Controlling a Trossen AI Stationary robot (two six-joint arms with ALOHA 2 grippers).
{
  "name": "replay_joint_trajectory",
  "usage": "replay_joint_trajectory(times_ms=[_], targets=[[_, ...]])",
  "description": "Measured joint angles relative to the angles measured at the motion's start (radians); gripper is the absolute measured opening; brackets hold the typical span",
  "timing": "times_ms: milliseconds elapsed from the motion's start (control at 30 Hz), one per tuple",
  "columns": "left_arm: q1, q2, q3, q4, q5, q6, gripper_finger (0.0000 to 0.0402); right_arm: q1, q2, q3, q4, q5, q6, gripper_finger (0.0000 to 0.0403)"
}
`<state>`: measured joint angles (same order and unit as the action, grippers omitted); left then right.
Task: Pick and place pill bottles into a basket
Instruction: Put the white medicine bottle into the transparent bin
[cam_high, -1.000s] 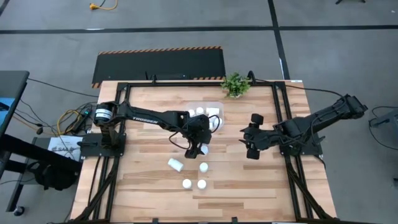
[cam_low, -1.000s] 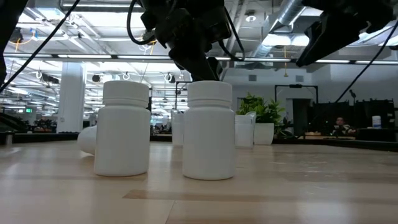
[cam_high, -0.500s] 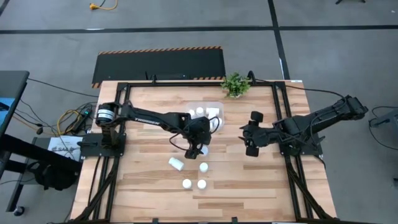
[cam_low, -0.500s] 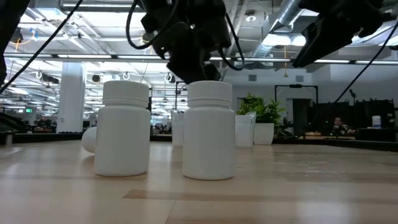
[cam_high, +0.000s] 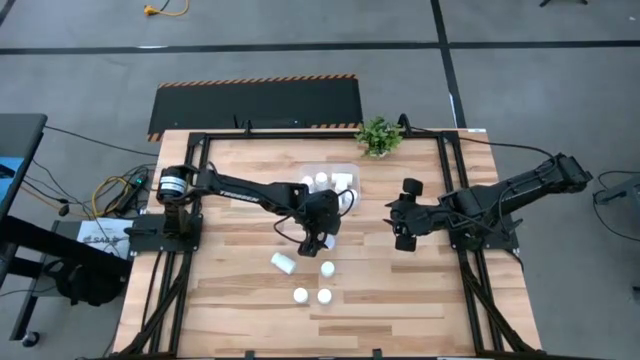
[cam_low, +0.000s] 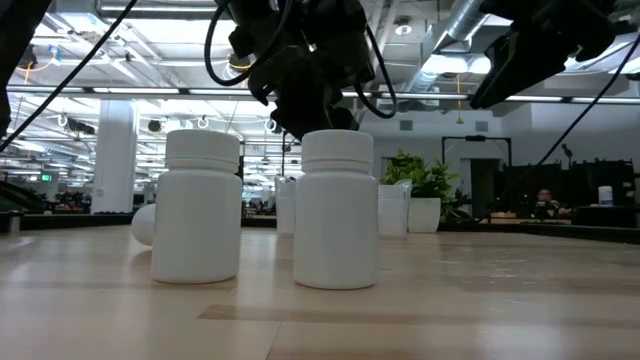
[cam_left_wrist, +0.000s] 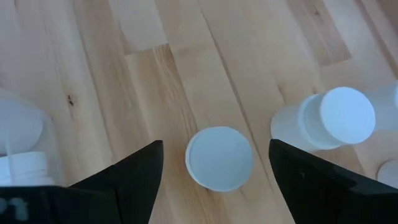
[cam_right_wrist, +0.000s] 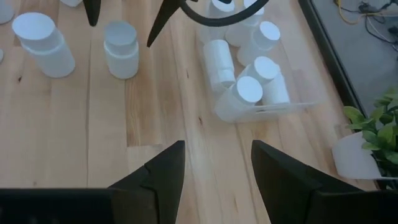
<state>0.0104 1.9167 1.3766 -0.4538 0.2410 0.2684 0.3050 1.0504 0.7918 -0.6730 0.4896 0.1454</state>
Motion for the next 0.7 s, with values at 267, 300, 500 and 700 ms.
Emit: replay_joint_trajectory(times_ms=[267,300,500,700], targets=[[-0.021,0.0,0.0,0.0,-0.041,0.004,0.0279,0.0,0.0,0.0,0.0,0.01,-0.033,0.0172],[-0.021,0.0,0.0,0.0,-0.045,0.005,0.0279,0.0,0.0,0.0,0.0,0.01,-0.034,0.0171],[-0.022,0.029,-0.002,-0.007,-0.042,0.006,0.0279,0.0,0.0,0.0,0.0,0.01,-0.041,0.0172],[-0.023,0.048,0.002,0.034,-0.018,-0.003,0.0279,0.0,0.001,0.0,-0.013,0.01,-0.041,0.0168]])
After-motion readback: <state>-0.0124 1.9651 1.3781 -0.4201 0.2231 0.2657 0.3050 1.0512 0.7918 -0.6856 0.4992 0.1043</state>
